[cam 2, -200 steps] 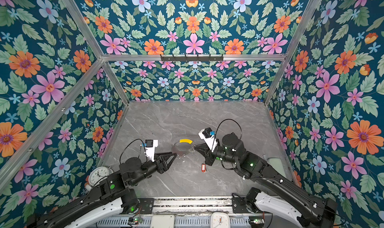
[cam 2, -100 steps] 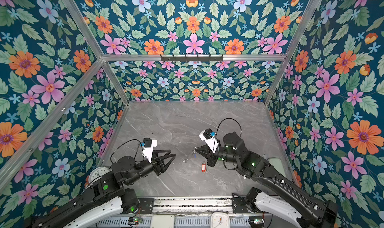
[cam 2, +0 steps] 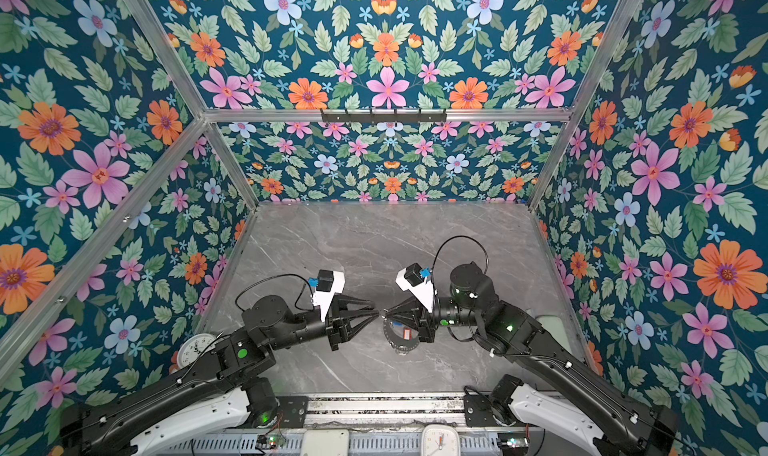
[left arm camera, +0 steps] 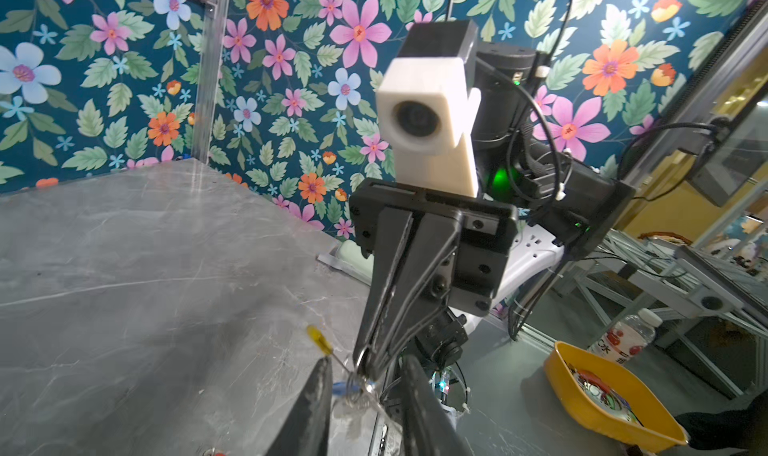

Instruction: Remove the keys from the keyring

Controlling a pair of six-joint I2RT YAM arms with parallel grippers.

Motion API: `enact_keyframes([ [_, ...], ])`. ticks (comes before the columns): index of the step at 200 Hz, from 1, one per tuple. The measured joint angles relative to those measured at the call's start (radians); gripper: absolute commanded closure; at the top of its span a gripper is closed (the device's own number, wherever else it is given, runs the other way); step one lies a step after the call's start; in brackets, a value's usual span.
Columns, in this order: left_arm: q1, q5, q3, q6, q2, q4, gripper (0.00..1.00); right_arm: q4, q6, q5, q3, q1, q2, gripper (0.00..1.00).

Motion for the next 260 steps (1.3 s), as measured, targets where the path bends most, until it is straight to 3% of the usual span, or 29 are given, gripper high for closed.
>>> enact_keyframes([
  [58,0.0,0.071,-0.002,0.006,0.018,0.038,0.69,0.021,0.027,-0.101,-0.011,-0.039,-0.01,1.0],
  [141,0.0,0.078,-0.013,0.005,0.035,0.043,0.69,0.068,0.053,-0.124,-0.024,-0.043,-0.015,1.0],
  [191,0.0,0.088,-0.016,-0.003,0.047,0.058,0.84,0.094,0.061,-0.134,-0.032,-0.043,-0.005,1.0],
  [223,0.001,0.098,-0.016,-0.008,0.054,0.067,1.0,0.101,0.061,-0.14,-0.035,-0.043,-0.005,1.0],
  [260,0.001,0.098,-0.016,-0.006,0.055,0.071,1.0,0.116,0.065,-0.134,-0.045,-0.043,-0.009,0.99],
])
